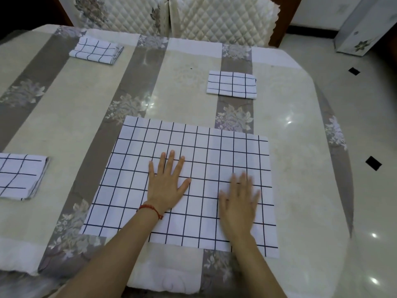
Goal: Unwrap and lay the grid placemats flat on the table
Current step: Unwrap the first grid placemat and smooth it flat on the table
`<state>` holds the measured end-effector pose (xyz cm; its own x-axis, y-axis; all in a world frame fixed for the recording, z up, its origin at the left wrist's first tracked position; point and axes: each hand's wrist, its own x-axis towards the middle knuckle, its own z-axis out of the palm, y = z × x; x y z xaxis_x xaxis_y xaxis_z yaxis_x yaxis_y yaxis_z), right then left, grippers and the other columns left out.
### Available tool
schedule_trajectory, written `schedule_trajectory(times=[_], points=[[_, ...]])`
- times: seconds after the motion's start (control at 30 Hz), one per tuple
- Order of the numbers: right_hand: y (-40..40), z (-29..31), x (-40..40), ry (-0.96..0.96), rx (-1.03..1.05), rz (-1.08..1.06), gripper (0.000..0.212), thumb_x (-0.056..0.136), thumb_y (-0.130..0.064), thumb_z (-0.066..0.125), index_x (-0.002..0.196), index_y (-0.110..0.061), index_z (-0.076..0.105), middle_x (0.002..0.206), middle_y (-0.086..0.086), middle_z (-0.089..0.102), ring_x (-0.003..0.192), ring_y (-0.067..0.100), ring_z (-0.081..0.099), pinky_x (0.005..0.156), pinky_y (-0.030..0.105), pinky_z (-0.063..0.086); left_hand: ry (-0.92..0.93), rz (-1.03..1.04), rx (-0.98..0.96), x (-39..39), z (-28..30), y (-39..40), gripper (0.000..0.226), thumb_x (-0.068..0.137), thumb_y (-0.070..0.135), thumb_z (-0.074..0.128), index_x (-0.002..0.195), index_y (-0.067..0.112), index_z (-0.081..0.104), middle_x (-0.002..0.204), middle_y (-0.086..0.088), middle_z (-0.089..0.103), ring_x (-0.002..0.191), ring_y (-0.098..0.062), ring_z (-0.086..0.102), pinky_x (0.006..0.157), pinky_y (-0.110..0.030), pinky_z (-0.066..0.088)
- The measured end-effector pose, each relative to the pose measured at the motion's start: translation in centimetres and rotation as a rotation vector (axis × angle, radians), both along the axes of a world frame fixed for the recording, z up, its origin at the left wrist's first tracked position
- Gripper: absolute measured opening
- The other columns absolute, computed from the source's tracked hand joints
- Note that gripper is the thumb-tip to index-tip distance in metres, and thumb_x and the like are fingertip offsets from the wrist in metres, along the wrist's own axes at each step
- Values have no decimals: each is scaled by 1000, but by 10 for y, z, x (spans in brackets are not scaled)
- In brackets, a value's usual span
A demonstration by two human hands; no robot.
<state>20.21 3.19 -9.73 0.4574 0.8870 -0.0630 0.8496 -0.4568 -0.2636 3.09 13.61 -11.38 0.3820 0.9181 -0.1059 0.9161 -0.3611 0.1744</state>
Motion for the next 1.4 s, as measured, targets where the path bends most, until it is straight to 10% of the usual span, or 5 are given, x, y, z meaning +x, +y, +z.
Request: schedule_trajectory(times=[0.5,0.77,1.0,1.17,1.4], points=[[32,-21,-10,-97,21,202,54,94,-47,22,143,-25,26,153,1,27,141,16,12,115,38,-4,-1,-263,-52,58,15,38,71,82,61,-13,146,34,2,158,8,-2,145,-14,-9,115,-45,-9],[32,-21,-11,-86,46,204,56,93,-48,22,144,-25,26,155,0,22,142,16,11,115,37,-6,-11,416,-63,-26,9,97,62,95,48,20,148,17,5,158,-10,-1,146,-28,-4,116,-56,-1],[32,-19,-10,-80,25,209,57,94,-49,15,144,-25,25,155,0,21,142,16,8,115,38,-7,11,-130,28,13,0,-26,64,93,56,1,145,24,20,153,-3,26,142,-18,10,115,-47,3],[30,-17,-9,-51,18,229,66,90,-55,-2,145,-26,20,156,-2,14,144,15,4,114,36,-13,-44,214,0,-44,-5,-10,72,81,67,-8,144,33,-5,152,10,-12,143,-13,-11,115,-41,-12],[29,-6,-9,19,-34,273,69,85,-55,0,147,-27,10,158,-3,0,138,9,-15,107,30,-28,-41,398,-73,-78,9,-10,67,90,58,18,147,23,11,158,-5,5,146,-25,-1,117,-47,-2]])
